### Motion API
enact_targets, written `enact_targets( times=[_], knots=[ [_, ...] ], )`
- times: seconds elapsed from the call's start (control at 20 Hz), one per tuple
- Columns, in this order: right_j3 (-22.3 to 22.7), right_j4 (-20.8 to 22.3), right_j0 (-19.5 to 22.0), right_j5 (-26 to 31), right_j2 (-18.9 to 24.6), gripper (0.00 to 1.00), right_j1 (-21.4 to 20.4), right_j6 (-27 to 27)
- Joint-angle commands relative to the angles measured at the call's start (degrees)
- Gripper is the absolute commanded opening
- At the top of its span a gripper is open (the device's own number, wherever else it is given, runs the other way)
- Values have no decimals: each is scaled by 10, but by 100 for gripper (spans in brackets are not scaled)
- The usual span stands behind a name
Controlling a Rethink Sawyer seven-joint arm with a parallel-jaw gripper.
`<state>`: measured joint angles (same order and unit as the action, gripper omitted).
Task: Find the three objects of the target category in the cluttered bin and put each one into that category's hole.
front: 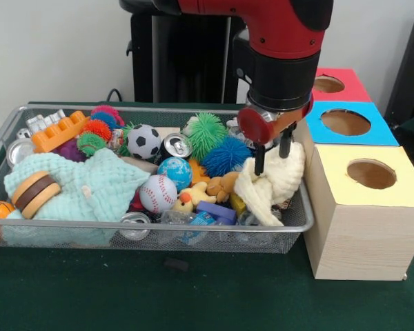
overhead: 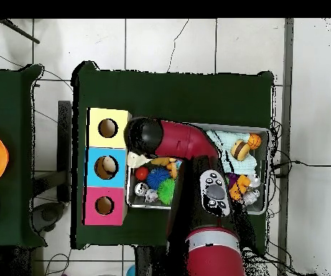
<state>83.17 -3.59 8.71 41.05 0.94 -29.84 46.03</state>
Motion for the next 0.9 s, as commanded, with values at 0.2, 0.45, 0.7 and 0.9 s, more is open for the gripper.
enact_targets(
  times=[0.2, 0.45, 0.7, 0.9],
  knots=[
    [-189, 34, 43, 142, 24, 100, 82, 31],
    [-263, 47, 56, 165, 42, 100, 128, -2],
    [-272, 51, 63, 173, 53, 100, 136, -10],
    [-276, 54, 65, 174, 58, 100, 141, -13]
  ],
)
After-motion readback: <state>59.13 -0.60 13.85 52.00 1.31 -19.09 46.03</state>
